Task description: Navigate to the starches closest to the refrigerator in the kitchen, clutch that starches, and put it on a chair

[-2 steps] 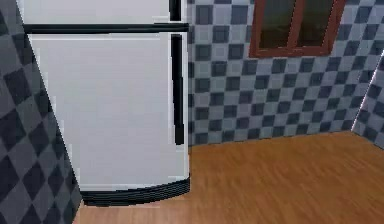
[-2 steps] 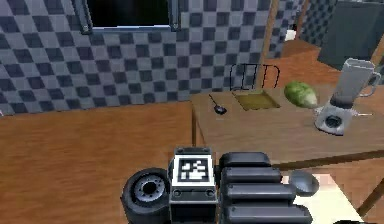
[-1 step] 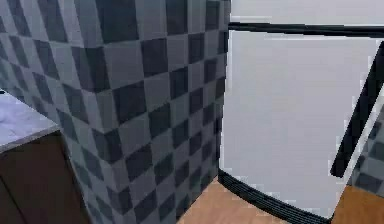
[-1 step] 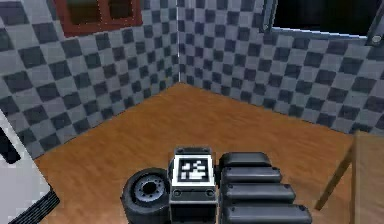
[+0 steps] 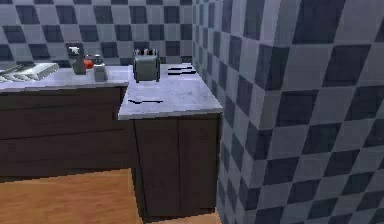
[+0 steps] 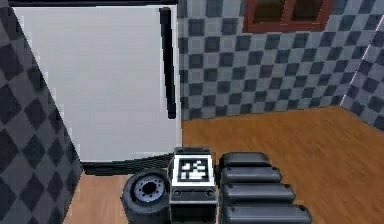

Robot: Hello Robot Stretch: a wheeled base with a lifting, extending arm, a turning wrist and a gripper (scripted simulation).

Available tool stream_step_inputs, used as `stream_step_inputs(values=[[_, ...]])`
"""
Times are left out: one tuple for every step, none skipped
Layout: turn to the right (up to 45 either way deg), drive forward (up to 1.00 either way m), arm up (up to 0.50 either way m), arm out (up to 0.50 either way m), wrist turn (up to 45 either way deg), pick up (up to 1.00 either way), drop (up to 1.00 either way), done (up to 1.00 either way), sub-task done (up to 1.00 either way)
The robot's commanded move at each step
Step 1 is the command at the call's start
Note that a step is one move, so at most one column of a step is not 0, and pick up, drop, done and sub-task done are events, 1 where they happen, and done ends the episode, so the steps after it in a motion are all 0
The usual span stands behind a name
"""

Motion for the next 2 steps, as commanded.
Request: stream_step_inputs(values=[[-9.0,0.00,0.00,0.00,0.0,0.00,0.00,0.00,0.00],[45.0,0.00,0.00,0.00,0.0,0.00,0.00,0.00,0.00]])
